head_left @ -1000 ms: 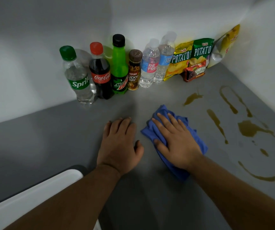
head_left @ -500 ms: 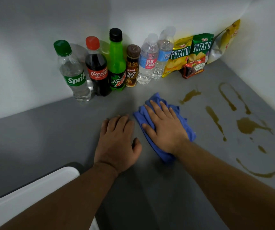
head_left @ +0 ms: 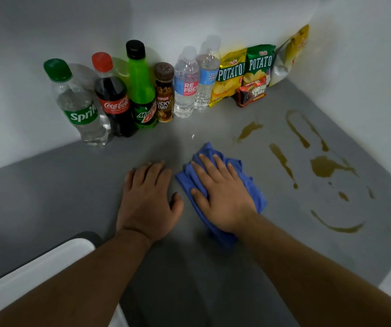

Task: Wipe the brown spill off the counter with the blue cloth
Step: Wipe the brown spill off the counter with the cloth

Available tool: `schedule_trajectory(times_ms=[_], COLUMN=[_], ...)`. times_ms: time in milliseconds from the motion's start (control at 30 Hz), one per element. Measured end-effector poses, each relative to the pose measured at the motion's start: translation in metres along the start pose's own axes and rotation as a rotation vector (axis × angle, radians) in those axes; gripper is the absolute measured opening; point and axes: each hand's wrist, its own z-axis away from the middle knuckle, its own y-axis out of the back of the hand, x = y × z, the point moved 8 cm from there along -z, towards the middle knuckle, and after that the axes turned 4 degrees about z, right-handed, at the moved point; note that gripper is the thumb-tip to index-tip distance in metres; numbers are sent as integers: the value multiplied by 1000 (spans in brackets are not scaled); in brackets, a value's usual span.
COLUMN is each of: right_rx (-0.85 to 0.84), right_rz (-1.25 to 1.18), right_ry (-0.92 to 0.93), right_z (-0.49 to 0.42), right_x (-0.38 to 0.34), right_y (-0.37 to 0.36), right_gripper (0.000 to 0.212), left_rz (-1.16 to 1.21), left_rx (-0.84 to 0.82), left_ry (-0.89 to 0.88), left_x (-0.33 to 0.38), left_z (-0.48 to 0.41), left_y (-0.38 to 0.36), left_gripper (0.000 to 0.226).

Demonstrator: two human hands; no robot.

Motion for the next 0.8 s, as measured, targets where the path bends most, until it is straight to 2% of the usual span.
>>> schedule_trajectory(times_ms=[100,167,267,400,467,567,667,733,800], right_rx=[-13,-31,-26,9,11,0,-35,-50,-44], right_rz=[12,15,2,-4,-11,-10,14,-1,-27], right_ry=[112,106,-34,-215,-179,-28,98,83,-30], right_z=[46,54,33,20,38,87,132,139,127], right_x=[19,43,57,34,16,-2,18,46,65], right_y=[-3,1,8,2,-4,-11,-14,-8,-1], right_gripper=[64,65,69,72,71,70,69,69,68], left_rz=[15,22,25,26,21,16,13,3,-8], left_rx=[14,18,11,4,2,23,35,33,35], left_ry=[-10,-10,-2,2,-2,-13,-10,-9,-9], left_x=[1,1,2,1,1,1,2,2,3], left_z=[1,1,1,0,0,1,1,2,2], left_y=[1,1,1,1,1,1,1,1,0], left_gripper=[54,54,57,60,61,60,58,58,58])
